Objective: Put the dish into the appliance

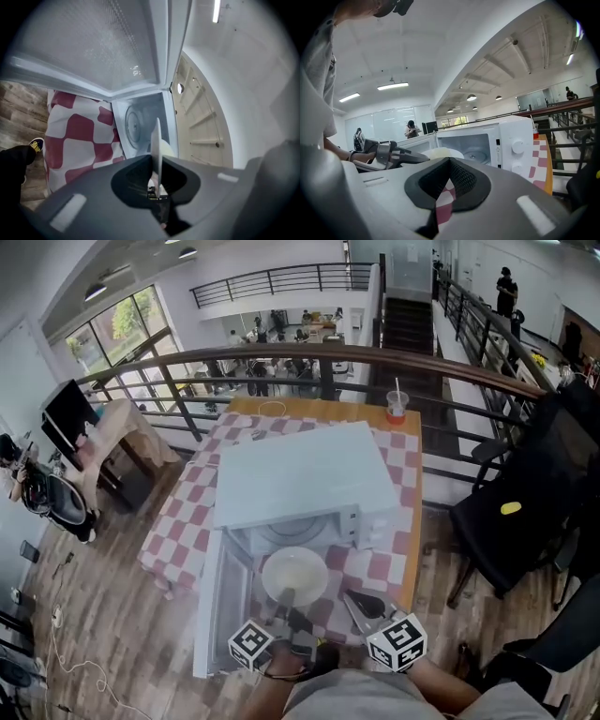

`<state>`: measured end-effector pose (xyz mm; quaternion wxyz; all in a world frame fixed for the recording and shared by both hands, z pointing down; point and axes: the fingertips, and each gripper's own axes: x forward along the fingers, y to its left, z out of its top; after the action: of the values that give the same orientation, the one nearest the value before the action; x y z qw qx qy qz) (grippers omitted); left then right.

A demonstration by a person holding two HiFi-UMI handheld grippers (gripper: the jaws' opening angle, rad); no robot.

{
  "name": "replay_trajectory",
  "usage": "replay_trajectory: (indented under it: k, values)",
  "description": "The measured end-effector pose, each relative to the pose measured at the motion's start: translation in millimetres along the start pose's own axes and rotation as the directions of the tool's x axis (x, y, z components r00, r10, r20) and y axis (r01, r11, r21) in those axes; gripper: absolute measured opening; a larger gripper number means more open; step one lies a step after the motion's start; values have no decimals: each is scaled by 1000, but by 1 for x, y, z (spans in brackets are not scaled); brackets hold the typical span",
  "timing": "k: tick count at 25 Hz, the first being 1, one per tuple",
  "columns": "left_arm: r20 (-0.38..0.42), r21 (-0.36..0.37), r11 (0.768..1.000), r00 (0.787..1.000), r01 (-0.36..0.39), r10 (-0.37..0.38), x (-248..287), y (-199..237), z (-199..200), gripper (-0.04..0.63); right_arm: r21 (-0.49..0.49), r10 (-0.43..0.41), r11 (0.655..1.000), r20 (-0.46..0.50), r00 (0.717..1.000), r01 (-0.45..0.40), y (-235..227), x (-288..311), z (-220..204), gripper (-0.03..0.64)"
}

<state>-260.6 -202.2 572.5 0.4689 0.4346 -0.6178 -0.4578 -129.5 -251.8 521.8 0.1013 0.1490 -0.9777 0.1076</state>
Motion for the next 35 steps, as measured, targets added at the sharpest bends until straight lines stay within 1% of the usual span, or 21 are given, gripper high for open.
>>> replay_trajectory:
  k: [4,8,11,16,20,26,30,32,33,34,35]
  values:
    - [-16,-1,1000,1000,-17,17,37,10,18,29,4,-5,1000,-10,1000,5,-14,29,9,-2]
    - [-13,-8,999,999,-34,34,69,27,36,29,4,-17,1000,-23,1000,17,-25,54,15,0]
    - [-19,-21,998,998,-61,61,91,43,46,29,2,-26,1000,-37,999,26,-31,69,16,0]
    - [-40,-19,995,994,-100,99,125,60,60,29,4,-40,999,-55,998,41,-38,86,18,-1]
    - [-53,-40,991,991,-129,127,145,71,70,29,10,-57,998,-65,996,58,-43,96,19,-2]
    - [-84,-34,988,985,-152,149,169,78,80,31,15,-83,996,-69,994,84,-51,112,20,0]
    - [-73,-47,986,985,-160,156,173,84,86,30,20,-95,995,-70,993,97,-51,118,19,0]
    - [-76,-31,983,981,-182,179,178,90,90,29,13,-100,995,-65,993,101,-53,122,18,-2]
    - [-84,-4,980,977,-199,198,182,92,92,27,10,-101,995,-59,993,102,-55,126,19,0]
    - [-97,40,976,971,-215,218,185,92,93,29,8,-103,995,-54,993,103,-56,128,21,0]
    - [-113,102,969,965,-224,235,186,91,94,34,9,-104,994,-53,993,105,-56,130,22,-1]
